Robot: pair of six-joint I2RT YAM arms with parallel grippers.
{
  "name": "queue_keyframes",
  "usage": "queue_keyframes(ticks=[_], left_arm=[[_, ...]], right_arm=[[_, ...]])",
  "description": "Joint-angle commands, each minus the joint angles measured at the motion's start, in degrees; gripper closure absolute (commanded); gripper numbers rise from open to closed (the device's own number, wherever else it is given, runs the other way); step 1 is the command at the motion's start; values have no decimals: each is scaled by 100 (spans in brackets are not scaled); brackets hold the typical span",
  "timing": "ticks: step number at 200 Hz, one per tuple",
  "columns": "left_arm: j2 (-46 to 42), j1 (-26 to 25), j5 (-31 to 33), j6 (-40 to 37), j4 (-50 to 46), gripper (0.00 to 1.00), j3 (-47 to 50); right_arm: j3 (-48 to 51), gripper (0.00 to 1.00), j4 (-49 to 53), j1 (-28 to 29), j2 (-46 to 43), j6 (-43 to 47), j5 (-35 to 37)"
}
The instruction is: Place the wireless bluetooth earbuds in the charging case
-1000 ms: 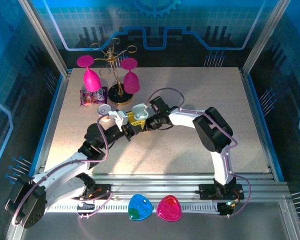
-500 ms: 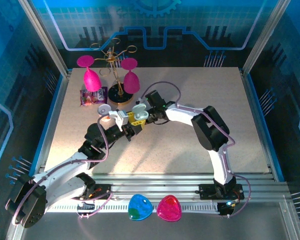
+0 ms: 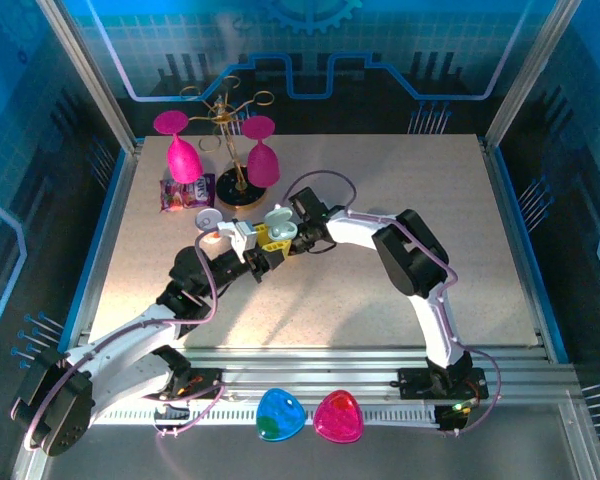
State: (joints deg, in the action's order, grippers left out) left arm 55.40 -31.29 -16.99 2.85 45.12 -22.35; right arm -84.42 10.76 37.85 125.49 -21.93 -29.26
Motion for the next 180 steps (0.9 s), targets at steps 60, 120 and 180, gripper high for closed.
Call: queue_keyframes(ticks=[60, 120, 180], left_arm=[[-38, -35, -116, -57, -5, 73, -156], [-46, -34, -61, -118, -29, 72, -123], [59, -33, -120, -39, 89, 72, -149]], right_arm=[[620, 55, 75, -22, -690, -177, 130], [792, 56, 106, 37, -1002, -98, 276], [-97, 55, 509, 57, -338, 583, 154]])
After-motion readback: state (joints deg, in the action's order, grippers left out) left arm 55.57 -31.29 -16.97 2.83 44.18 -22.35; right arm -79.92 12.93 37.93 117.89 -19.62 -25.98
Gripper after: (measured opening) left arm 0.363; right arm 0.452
